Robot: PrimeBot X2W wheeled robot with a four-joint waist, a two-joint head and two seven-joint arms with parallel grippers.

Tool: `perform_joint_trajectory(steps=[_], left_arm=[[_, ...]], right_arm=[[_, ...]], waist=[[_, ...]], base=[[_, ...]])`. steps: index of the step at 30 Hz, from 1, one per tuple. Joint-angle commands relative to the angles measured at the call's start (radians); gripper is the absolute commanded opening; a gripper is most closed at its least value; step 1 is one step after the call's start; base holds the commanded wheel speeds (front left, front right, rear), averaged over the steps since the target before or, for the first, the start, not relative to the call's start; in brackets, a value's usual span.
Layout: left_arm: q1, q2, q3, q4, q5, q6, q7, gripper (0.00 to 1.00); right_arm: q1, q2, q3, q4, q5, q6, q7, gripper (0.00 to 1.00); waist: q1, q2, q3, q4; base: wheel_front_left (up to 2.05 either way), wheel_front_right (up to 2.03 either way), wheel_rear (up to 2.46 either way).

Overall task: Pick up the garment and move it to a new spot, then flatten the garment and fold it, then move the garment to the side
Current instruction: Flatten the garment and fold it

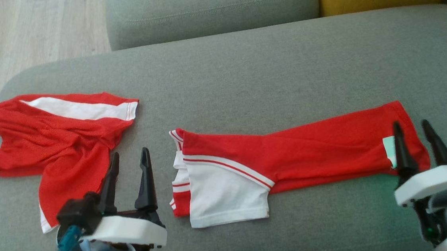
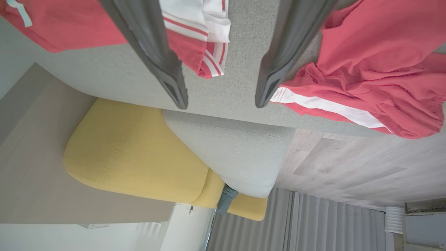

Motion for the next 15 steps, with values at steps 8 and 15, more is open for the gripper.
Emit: perform_joint_trajectory(steps=[8,15], left_arm=[[-0.073,-0.032,0.084,0.017,0.072,-0.088,-0.009,1.0],[-0.102,-0.039,0.087,0.041,0.089,-0.114,-0.009,1.0]], right_arm=[[-0.125,0.044,-0.19,0.132,-0.126,-0.001,0.096,1.0],[-0.206,0.057,-0.306,0.232,-0.222,-0.001,0.175,1.0]], waist=[[0.0,0.0,0.059,0.019],[0.0,0.0,0.116,0.04]], base=[[0.0,0.0,0.0],[0.0,0.0,0.0]])
